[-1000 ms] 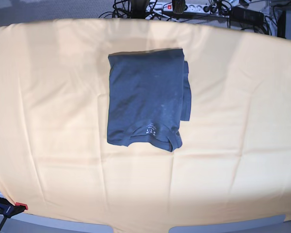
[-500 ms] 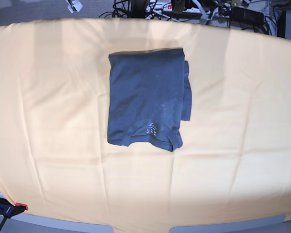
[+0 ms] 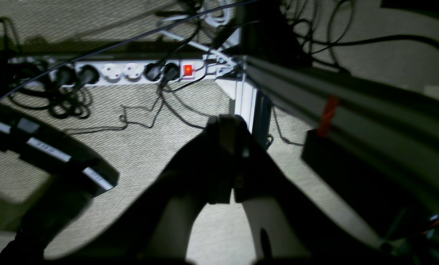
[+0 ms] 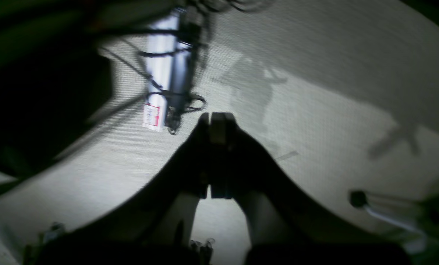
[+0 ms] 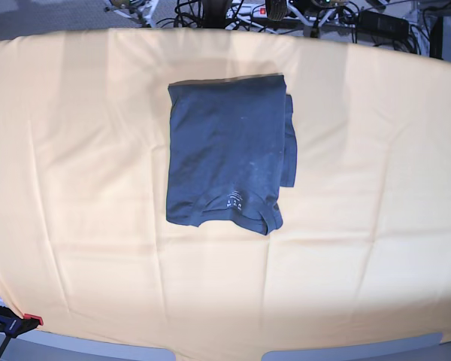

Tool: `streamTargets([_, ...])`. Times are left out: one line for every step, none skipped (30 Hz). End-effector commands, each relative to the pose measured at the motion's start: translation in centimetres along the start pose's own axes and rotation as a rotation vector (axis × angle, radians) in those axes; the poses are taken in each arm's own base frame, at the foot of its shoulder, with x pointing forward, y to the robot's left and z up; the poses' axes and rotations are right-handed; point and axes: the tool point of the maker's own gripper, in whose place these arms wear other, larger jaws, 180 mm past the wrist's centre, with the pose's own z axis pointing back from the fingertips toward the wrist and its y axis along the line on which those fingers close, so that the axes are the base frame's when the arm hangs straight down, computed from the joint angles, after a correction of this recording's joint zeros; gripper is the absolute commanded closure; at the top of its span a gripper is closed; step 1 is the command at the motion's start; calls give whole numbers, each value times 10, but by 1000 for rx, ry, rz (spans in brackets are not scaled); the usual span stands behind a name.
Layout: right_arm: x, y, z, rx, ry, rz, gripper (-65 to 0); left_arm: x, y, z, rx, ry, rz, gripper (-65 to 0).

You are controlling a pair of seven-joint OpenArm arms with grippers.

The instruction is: Fold the T-shirt properly

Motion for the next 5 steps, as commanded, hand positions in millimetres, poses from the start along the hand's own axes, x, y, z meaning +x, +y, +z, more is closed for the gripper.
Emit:
streamTargets([2,1,0,9,-11,2,0,4,-6,-2,-9,-19,6,0])
streamTargets([5,7,0,27,-16,7,0,4,-10,-3,-8,-20,11,0])
streamTargets([7,14,0,47,-23,7,0,3,-11,-5,5,-21,15,0])
streamTargets([11,18,-1,57,-31,6,0,3,-10,-6,25,-23,18,0])
streamTargets([13,22,-1,66,-40,5,0,1,-9,-5,35,-25,20,0])
